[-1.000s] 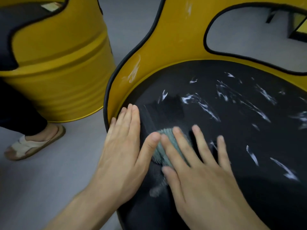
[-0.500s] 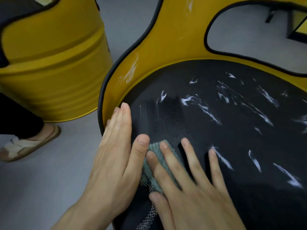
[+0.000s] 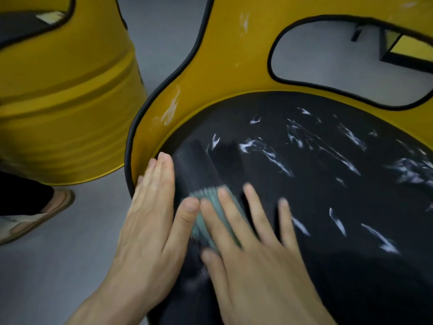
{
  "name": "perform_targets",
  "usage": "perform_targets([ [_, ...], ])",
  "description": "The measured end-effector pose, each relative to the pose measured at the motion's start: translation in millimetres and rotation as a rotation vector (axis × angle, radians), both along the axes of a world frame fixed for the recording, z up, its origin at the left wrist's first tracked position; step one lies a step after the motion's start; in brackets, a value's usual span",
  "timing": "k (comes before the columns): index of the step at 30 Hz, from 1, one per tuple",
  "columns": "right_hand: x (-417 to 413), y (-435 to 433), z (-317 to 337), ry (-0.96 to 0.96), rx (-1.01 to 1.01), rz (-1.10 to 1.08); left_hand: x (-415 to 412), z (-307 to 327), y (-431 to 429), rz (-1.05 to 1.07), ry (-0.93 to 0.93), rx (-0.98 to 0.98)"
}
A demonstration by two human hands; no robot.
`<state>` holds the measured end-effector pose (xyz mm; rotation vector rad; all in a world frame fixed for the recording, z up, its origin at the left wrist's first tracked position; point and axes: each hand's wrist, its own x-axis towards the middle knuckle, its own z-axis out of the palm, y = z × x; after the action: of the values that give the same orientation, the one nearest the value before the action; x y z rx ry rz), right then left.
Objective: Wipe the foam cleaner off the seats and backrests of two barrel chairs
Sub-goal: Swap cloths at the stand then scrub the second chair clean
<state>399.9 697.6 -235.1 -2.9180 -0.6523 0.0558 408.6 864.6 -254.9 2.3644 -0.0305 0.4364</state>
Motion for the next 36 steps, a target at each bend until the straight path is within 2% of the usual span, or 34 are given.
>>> perform_targets([
  [3, -35, -31, -8, -0.07, -0.118, 0.013, 1, 0, 0, 0.0, 0.091, 0.021],
  [5, -35, -33, -7, -0.063, -0.084, 0.008, 0, 2, -2, -0.011, 0.087, 0.055],
  [9, 11, 2, 12, 0.074, 0.001, -0.023, -2, 4, -1, -0.007, 0.103, 0.03],
  [13, 83, 42, 18, 0.068, -0.127, -0.037, -2, 2, -2, -0.011, 0.107, 0.016],
  [15, 89, 45, 18, 0.049, -0.159, -0.022, -1, 1, -2, -0.01, 0.113, 0.027],
  [21, -19, -28, 0, -0.061, -0.077, -0.007, -1, 8, 0, -0.062, 0.178, 0.18],
  [24, -61, -74, -9, -0.126, -0.198, -0.05, -3, 14, -10, -0.127, 0.222, 0.33],
  [27, -76, -95, -11, -0.093, -0.242, -0.11, -7, 18, -35, -0.263, 0.232, 0.455],
  [31, -46, -86, 1, 0.012, -0.144, -0.142, -7, 16, -53, -0.351, 0.228, 0.491],
  [36, 21, -70, 18, 0.08, -0.194, -0.175, -8, 16, -55, -0.331, 0.23, 0.511],
])
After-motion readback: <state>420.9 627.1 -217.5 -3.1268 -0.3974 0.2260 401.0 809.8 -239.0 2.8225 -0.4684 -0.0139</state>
